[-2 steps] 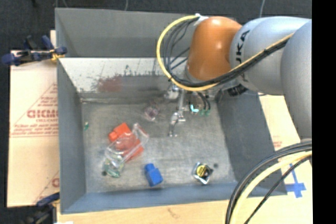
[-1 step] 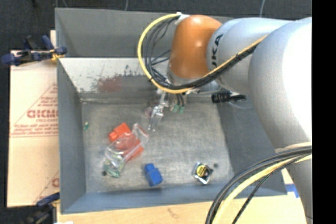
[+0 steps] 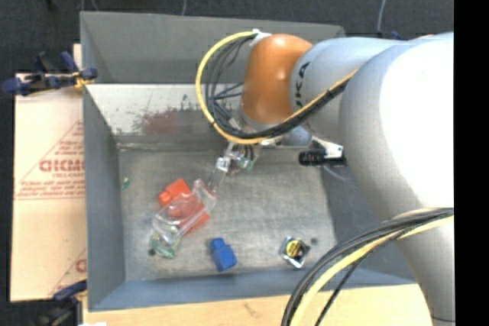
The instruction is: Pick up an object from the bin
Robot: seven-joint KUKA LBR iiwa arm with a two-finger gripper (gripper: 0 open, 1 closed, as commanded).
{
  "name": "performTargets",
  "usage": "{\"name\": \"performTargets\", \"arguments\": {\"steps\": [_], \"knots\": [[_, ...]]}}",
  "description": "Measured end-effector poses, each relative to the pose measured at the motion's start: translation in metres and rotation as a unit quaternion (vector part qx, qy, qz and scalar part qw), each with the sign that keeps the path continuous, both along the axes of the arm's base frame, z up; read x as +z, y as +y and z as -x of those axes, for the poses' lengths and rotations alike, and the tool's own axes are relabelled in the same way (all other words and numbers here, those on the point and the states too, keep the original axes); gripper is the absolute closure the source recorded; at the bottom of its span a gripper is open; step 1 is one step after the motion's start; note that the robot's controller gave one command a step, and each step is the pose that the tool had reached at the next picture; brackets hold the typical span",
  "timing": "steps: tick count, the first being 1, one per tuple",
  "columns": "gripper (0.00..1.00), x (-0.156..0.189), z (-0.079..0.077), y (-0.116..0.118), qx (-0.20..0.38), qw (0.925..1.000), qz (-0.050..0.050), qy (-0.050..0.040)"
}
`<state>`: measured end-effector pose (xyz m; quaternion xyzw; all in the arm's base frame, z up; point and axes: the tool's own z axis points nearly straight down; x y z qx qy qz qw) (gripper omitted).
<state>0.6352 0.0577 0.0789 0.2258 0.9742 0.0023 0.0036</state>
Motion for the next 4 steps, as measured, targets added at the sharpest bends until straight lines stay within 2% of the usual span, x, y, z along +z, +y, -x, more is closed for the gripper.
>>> {"name": "performTargets", "arguments": {"steps": [1, 2, 3, 4], "knots": [[0.00, -0.003, 0.010, 0.025, -0.032, 0.9995, 0.002, -0.0046], [0.00, 0.071, 0.072, 0.069, 0.120, 0.9927, 0.002, 0.0023], [0.00, 0.005, 0.105, 0.092, 0.266, 0.9640, 0.004, -0.0102], [1.00, 0.004, 0.108, 0.092, 0.265, 0.9643, 0.002, -0.0052]]}}
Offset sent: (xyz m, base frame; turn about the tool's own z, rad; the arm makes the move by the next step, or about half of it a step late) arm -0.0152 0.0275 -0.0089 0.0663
